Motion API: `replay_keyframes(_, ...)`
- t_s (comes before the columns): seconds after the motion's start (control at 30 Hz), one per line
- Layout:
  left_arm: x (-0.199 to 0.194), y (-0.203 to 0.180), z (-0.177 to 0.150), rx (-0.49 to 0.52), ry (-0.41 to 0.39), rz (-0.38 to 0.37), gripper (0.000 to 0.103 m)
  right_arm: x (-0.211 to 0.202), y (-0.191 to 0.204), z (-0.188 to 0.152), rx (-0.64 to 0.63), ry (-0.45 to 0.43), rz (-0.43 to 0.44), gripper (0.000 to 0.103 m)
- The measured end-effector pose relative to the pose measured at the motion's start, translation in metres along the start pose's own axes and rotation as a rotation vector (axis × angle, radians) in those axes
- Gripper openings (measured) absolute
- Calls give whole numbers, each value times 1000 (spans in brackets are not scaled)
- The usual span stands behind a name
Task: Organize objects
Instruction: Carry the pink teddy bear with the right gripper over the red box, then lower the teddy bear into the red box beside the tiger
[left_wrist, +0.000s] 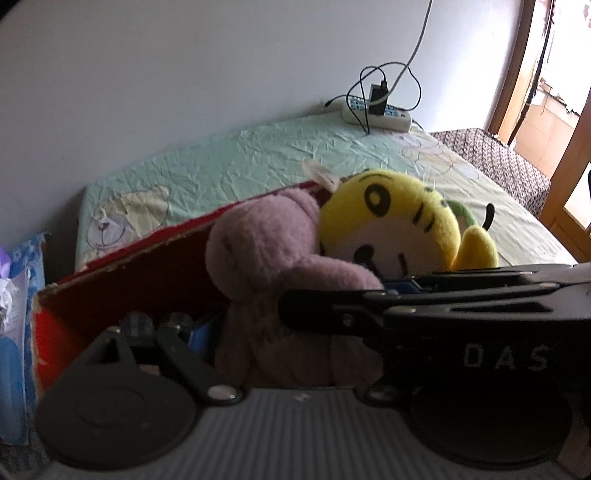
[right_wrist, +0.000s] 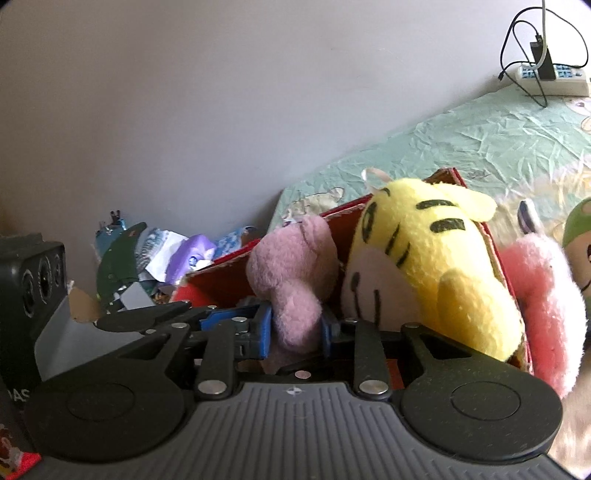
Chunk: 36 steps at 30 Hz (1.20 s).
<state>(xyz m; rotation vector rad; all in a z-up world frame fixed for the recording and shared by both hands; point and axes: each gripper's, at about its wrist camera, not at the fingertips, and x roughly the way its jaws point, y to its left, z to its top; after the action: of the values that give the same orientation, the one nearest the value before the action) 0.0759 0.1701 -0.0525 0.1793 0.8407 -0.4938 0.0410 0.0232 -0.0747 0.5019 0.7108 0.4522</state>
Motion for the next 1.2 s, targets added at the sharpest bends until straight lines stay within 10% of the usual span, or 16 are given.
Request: replay_keyframes(1.2, 13, -7, -2, 64, 83, 47, 90, -7, -8, -13, 37, -14, -61, 20)
